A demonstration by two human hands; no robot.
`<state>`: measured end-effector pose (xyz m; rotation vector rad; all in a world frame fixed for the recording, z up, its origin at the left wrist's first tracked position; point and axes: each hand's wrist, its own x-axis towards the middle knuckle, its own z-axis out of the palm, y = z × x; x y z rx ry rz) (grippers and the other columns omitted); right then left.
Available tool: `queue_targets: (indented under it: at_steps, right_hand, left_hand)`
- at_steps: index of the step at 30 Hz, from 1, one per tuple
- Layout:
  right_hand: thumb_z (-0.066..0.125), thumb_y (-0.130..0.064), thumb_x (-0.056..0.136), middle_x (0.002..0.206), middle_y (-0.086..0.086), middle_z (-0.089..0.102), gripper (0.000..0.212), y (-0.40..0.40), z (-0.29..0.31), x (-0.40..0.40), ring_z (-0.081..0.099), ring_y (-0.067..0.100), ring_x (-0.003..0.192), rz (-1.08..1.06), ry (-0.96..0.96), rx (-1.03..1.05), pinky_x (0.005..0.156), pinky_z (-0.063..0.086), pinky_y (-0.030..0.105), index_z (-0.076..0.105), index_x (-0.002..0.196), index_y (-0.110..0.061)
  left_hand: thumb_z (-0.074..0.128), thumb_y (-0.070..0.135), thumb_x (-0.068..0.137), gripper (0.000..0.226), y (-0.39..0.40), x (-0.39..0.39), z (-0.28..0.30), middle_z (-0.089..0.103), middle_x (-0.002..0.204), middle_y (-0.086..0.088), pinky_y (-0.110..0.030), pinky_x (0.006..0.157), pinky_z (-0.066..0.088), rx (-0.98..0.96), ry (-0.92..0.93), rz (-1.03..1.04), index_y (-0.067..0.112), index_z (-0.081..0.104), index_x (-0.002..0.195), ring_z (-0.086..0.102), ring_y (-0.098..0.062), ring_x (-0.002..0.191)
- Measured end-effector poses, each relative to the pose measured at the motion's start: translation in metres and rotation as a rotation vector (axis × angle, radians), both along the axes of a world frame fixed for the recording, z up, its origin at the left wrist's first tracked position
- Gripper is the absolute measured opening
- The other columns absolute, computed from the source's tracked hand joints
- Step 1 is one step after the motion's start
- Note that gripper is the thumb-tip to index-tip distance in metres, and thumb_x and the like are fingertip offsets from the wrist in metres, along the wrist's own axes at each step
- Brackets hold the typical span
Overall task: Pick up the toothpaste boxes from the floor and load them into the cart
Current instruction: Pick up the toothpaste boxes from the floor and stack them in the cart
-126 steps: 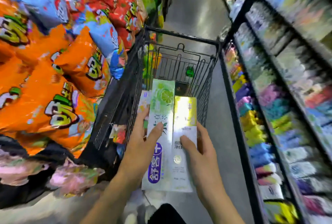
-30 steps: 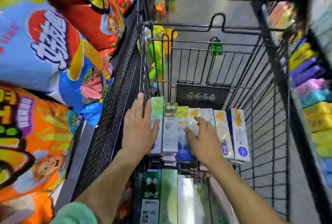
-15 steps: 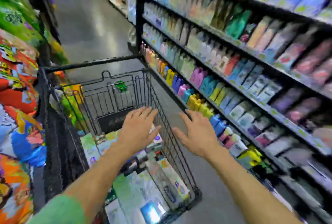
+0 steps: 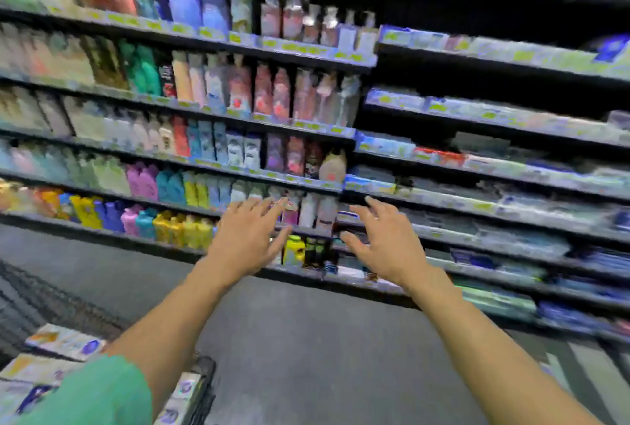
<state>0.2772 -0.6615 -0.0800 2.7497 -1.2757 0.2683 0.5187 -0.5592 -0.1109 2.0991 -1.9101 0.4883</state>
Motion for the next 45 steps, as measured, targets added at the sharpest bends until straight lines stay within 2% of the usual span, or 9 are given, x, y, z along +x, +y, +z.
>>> queue_targets:
  at_steps: [4, 11, 16, 21, 26, 29, 33, 42, 45]
  right_hand:
    - [0.015, -0.071, 0.085, 0.155, 0.014, 0.041, 0.086, -0.021, -0.01, -0.116, 0.041, 0.035, 0.139, -0.16, 0.036, -0.008, 0.111, 0.035, 0.046, 0.048, 0.147, -0.021]
    - [0.015, -0.072, 0.085, 0.151, 0.013, 0.046, 0.086, -0.065, -0.028, -0.316, 0.045, 0.035, 0.135, -0.436, 0.044, 0.012, 0.108, 0.039, 0.046, 0.051, 0.144, -0.022]
    - [0.029, -0.072, 0.091, 0.151, 0.013, 0.046, 0.075, -0.07, -0.039, -0.452, 0.045, 0.036, 0.135, -0.629, -0.003, 0.041, 0.108, 0.039, 0.049, 0.052, 0.142, -0.021]
    - [0.014, -0.074, 0.083, 0.153, 0.012, 0.043, 0.087, -0.051, -0.054, -0.564, 0.042, 0.034, 0.136, -0.861, -0.055, 0.082, 0.109, 0.037, 0.048, 0.047, 0.145, -0.023]
    - [0.011, -0.075, 0.083, 0.153, 0.013, 0.044, 0.088, -0.031, -0.08, -0.641, 0.043, 0.033, 0.136, -1.074, -0.084, 0.136, 0.108, 0.036, 0.045, 0.046, 0.146, -0.025]
    - [0.017, -0.073, 0.087, 0.154, 0.012, 0.042, 0.082, -0.028, -0.093, -0.678, 0.041, 0.033, 0.138, -1.182, -0.1, 0.153, 0.111, 0.035, 0.046, 0.042, 0.148, -0.025]
    - [0.014, -0.076, 0.082, 0.151, 0.011, 0.045, 0.088, -0.037, -0.113, -0.727, 0.044, 0.033, 0.136, -1.331, -0.158, 0.147, 0.11, 0.037, 0.046, 0.046, 0.146, -0.024]
    - [0.037, -0.065, 0.088, 0.123, 0.018, 0.065, 0.072, -0.033, -0.15, -0.835, 0.063, 0.042, 0.105, -1.734, -0.17, 0.161, 0.08, 0.054, 0.048, 0.064, 0.127, -0.011]
    - [0.038, -0.068, 0.091, 0.128, 0.014, 0.062, 0.07, -0.005, -0.16, -0.858, 0.059, 0.04, 0.113, -1.862, -0.2, 0.176, 0.089, 0.052, 0.048, 0.06, 0.131, -0.014]
  left_hand:
    - [0.037, 0.053, 0.093, 0.062, -0.071, -0.097, -0.001, 0.071, 0.119, -0.01, -0.044, 0.089, 0.049, 0.002, -0.034, -0.184, 0.013, 0.064, 0.132, 0.065, -0.031, 0.105]
    - [0.031, 0.055, 0.093, 0.063, -0.173, -0.285, -0.003, 0.071, 0.12, -0.006, -0.045, 0.09, 0.05, 0.048, -0.126, -0.396, 0.017, 0.063, 0.133, 0.065, -0.029, 0.111]
    - [0.024, 0.057, 0.095, 0.067, -0.229, -0.415, -0.013, 0.068, 0.125, -0.005, -0.044, 0.094, 0.047, 0.084, -0.183, -0.553, 0.019, 0.058, 0.137, 0.063, -0.028, 0.114]
    - [0.018, 0.059, 0.094, 0.073, -0.271, -0.539, -0.017, 0.067, 0.125, -0.007, -0.045, 0.096, 0.044, 0.126, -0.234, -0.772, 0.017, 0.055, 0.14, 0.061, -0.032, 0.115]
    - [0.027, 0.057, 0.092, 0.066, -0.304, -0.649, -0.031, 0.07, 0.118, -0.008, -0.044, 0.091, 0.047, 0.152, -0.259, -0.971, 0.017, 0.062, 0.132, 0.065, -0.032, 0.106]
    - [0.028, 0.058, 0.092, 0.066, -0.325, -0.709, -0.049, 0.069, 0.119, -0.008, -0.044, 0.09, 0.047, 0.188, -0.274, -1.079, 0.017, 0.061, 0.132, 0.064, -0.031, 0.107]
    - [0.03, 0.059, 0.093, 0.067, -0.362, -0.784, -0.079, 0.068, 0.121, -0.008, -0.045, 0.093, 0.046, 0.236, -0.281, -1.213, 0.016, 0.059, 0.134, 0.063, -0.031, 0.11]
    - [0.028, 0.057, 0.091, 0.068, -0.424, -0.972, -0.137, 0.067, 0.127, -0.012, -0.047, 0.097, 0.046, 0.339, -0.338, -1.551, 0.015, 0.059, 0.135, 0.063, -0.032, 0.114]
    - [0.03, 0.056, 0.092, 0.066, -0.406, -1.027, -0.16, 0.068, 0.124, -0.013, -0.047, 0.095, 0.046, 0.374, -0.374, -1.69, 0.013, 0.06, 0.132, 0.064, -0.033, 0.111]
